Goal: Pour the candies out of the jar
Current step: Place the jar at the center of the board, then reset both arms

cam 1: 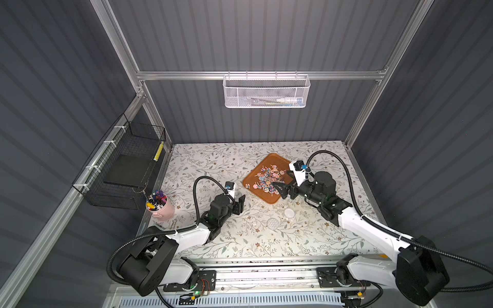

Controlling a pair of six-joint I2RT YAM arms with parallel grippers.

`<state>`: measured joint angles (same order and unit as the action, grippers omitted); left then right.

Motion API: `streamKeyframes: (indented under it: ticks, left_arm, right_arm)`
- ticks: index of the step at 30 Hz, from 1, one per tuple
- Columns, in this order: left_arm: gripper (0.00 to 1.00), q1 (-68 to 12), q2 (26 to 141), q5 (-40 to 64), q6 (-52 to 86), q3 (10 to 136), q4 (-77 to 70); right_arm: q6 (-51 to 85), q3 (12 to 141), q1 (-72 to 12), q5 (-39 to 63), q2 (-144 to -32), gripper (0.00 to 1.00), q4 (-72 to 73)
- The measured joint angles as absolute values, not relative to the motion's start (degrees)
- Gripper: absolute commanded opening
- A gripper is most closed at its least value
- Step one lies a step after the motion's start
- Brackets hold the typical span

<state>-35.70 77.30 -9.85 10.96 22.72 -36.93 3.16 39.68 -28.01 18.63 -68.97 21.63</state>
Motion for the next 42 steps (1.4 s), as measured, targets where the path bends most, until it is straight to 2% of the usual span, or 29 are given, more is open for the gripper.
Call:
streamKeyframes:
  ticks: [3, 4, 5, 6, 11, 16, 25, 29, 32, 38, 42]
  left_arm:
    - [0.70, -35.70, 77.80, -9.45, 10.96, 22.72, -36.91]
    - [0.76, -35.70, 77.80, -9.41, 10.96, 22.72, -36.91]
    - [0.97, -35.70, 77.80, -9.37, 11.20, 22.74, -36.93]
    - [1.00, -35.70, 77.80, -9.26, 11.07, 22.79, -36.88]
    - [1.00, -35.70, 75.85, -8.49, 11.14, 24.69, -32.88]
    - [1.00, -35.70, 70.32, -7.92, 11.05, 28.40, -27.20]
    - [1.00, -34.46, 65.93, -11.51, 8.71, 38.09, -15.18]
    - [1.00, -26.85, 68.18, -12.47, 8.49, 43.09, -12.49]
    - [1.00, -20.73, 72.16, -13.52, 7.35, 45.50, -11.99]
    - [1.00, -11.29, 82.59, -13.15, 6.42, 46.48, -12.08]
    - [1.00, -10.04, 85.62, -14.59, 5.93, 42.83, -14.41]
  right_arm:
    - [3.01, 39.53, -28.01, 18.00, -68.62, 0.99, 21.78]
    - [3.01, 39.53, -28.01, 17.89, -68.55, 0.99, 21.82]
    - [2.98, 39.53, -28.01, 17.69, -68.45, 0.99, 21.85]
    - [2.98, 39.46, -28.01, 17.56, -68.27, 0.99, 21.85]
    - [3.29, 39.33, -27.18, 17.69, -67.81, 0.99, 21.74]
    - [4.71, 39.42, -22.81, 15.75, -67.85, 0.99, 19.42]
    - [9.91, 40.60, -5.52, 6.74, -65.73, 0.99, 9.45]
    - [10.96, 40.53, 2.35, 3.99, -66.65, 0.99, 8.40]
    - [10.94, 37.45, 5.23, 2.57, -68.73, 0.99, 12.14]
    - [8.84, 30.96, 6.87, 2.13, -79.15, 0.99, 22.00]
    - [7.31, 30.68, 6.81, 3.11, -83.37, 0.99, 26.15]
